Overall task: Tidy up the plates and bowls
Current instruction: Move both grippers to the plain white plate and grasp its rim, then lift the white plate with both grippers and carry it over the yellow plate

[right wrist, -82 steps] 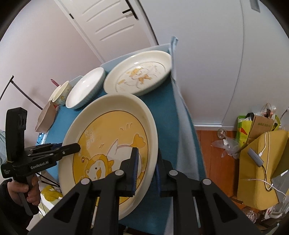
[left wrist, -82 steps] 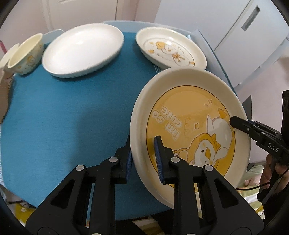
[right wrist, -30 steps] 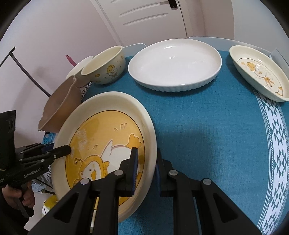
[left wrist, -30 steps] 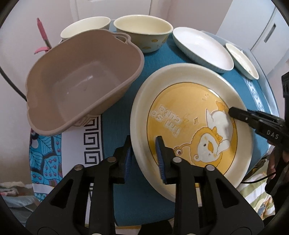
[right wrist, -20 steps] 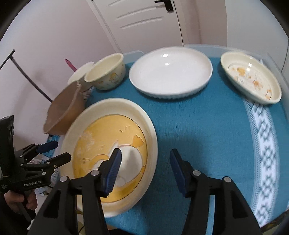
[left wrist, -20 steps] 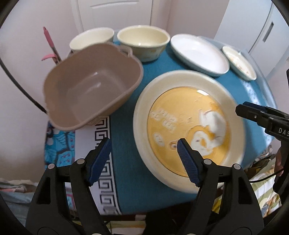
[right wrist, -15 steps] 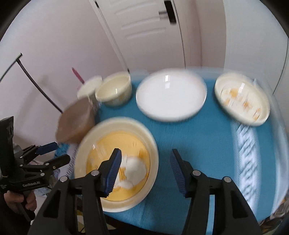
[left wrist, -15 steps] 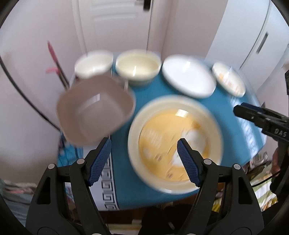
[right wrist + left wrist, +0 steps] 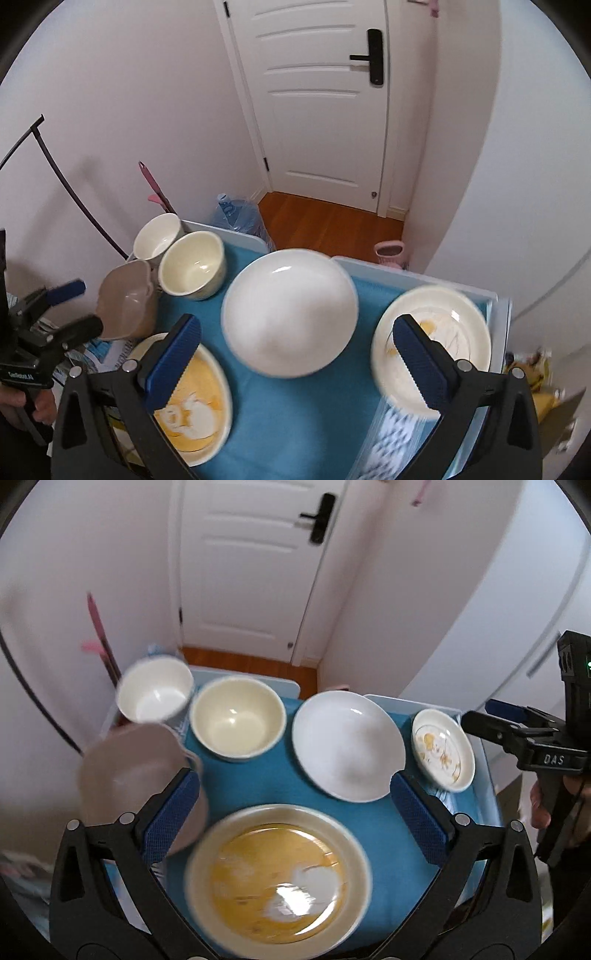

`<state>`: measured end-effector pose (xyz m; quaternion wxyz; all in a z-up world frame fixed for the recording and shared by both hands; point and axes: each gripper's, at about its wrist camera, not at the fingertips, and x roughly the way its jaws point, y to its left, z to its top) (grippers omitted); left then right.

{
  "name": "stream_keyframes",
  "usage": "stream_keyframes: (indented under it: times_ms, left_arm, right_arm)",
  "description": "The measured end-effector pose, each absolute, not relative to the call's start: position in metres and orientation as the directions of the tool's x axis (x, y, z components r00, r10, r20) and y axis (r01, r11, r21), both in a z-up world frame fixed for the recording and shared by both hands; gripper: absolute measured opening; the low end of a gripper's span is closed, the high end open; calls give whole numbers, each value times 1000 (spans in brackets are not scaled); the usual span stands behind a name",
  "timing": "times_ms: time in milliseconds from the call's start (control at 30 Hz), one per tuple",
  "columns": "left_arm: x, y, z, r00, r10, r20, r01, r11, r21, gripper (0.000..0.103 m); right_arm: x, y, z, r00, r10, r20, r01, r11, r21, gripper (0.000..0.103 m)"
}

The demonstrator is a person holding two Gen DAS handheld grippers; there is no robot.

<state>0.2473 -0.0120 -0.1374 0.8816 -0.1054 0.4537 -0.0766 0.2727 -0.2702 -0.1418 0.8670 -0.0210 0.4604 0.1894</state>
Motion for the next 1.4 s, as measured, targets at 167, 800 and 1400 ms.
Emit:
stream_keyframes:
  times_ms: [167, 800, 1400]
  left_arm:
    - [270, -35, -174, 528, -206, -824, -83, 953, -292, 102]
    - [329, -80, -281, 331, -193, -924, -214, 938, -273, 40]
    - [324, -109, -280, 331, -142, -933, -200, 955, -217, 23]
  right_arm:
    - [327, -281, -178, 360, 353, -864, -467, 869, 161, 103]
    - [391, -289, -305, -6, 442, -897, -611, 708, 353, 35]
    - [389, -290, -311, 27, 459, -888, -649, 684, 334, 18]
